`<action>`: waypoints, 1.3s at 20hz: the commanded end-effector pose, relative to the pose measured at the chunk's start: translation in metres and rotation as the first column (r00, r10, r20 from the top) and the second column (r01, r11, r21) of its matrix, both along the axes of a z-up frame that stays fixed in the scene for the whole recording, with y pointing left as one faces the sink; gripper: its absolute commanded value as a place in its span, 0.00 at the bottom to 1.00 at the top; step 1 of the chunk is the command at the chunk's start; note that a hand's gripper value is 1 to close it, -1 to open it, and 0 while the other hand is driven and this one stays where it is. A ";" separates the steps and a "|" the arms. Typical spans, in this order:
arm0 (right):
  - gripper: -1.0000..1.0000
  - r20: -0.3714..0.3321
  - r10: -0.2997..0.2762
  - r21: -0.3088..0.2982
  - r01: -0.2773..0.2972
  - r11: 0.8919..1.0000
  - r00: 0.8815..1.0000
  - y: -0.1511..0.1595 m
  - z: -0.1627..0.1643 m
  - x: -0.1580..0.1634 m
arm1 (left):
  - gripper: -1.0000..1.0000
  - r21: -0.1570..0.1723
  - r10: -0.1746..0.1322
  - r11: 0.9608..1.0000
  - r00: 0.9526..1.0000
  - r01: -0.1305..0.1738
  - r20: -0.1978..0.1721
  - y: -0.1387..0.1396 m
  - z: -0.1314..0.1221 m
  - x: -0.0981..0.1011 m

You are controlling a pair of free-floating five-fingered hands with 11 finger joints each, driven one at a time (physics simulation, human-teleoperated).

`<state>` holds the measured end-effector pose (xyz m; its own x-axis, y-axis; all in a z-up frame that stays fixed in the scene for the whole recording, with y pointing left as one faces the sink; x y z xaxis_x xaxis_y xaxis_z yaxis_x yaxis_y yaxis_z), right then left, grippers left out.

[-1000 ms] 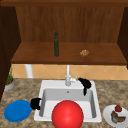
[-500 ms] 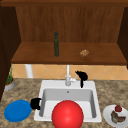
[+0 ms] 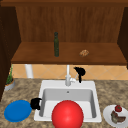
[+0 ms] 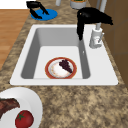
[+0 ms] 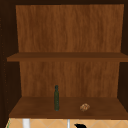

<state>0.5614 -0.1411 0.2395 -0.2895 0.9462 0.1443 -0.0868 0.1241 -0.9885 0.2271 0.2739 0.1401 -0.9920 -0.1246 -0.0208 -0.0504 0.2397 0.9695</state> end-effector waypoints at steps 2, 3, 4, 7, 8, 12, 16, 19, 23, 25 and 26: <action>0.00 -0.066 -0.004 -0.139 -0.006 0.990 0.998 -0.003 0.000 0.025 | 0.50 0.000 0.000 1.000 1.000 0.000 0.000 0.000 0.000 0.000; 0.00 -0.084 -0.005 -0.154 -0.009 0.988 0.996 -0.002 0.000 0.029 | 0.50 0.000 0.000 1.000 1.000 0.000 0.000 0.000 0.000 0.000; 0.00 -0.101 -0.006 -0.171 -0.012 0.985 0.995 -0.001 0.000 0.034 | 0.50 0.000 0.000 1.000 1.000 0.000 0.000 0.000 0.000 0.000; 0.00 -0.157 -0.011 -0.210 -0.022 0.977 0.988 0.001 -0.004 0.046 | 0.50 0.000 0.000 1.000 1.000 0.000 0.000 0.000 0.000 0.000; 0.00 -0.172 -0.014 -0.222 -0.025 0.975 0.985 0.010 -0.007 0.048 | 0.50 0.000 0.000 1.000 1.000 0.000 0.000 0.000 0.000 0.000; 0.00 -0.183 -0.056 -0.293 0.000 0.956 0.982 0.037 -0.014 0.025 | 0.50 0.000 0.000 1.000 1.000 0.000 0.000 0.000 0.000 0.000; 0.00 -0.259 -0.092 -0.370 -0.011 0.929 0.961 0.041 -0.019 0.045 | 0.50 0.000 0.000 1.000 1.000 0.000 0.000 0.000 0.000 0.000; 0.00 -0.330 -0.065 -0.357 -0.060 0.932 0.942 0.041 -0.027 0.059 | 0.50 0.000 0.000 1.000 1.000 0.000 0.000 0.000 0.000 0.000; 0.00 -0.413 -0.057 -0.337 -0.094 0.937 0.909 0.040 -0.040 0.078 | 0.50 0.000 0.000 1.000 1.000 0.000 0.000 0.000 0.000 0.000; 0.00 -0.442 -0.050 -0.320 -0.106 0.941 0.896 0.034 -0.048 0.087 | 0.50 0.000 0.000 1.000 1.000 0.000 0.000 0.000 0.000 0.000; 0.00 -0.455 -0.041 -0.309 -0.114 0.944 0.890 0.030 -0.054 0.091 | 0.50 0.000 0.000 1.000 1.000 0.000 0.000 0.000 0.000 0.000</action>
<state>0.6389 -0.0995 0.1977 -0.2762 0.9611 -0.0079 -0.4834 -0.1460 -0.8632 0.2271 0.2739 0.1401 -0.9920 -0.1247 -0.0208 -0.0505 0.2398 0.9695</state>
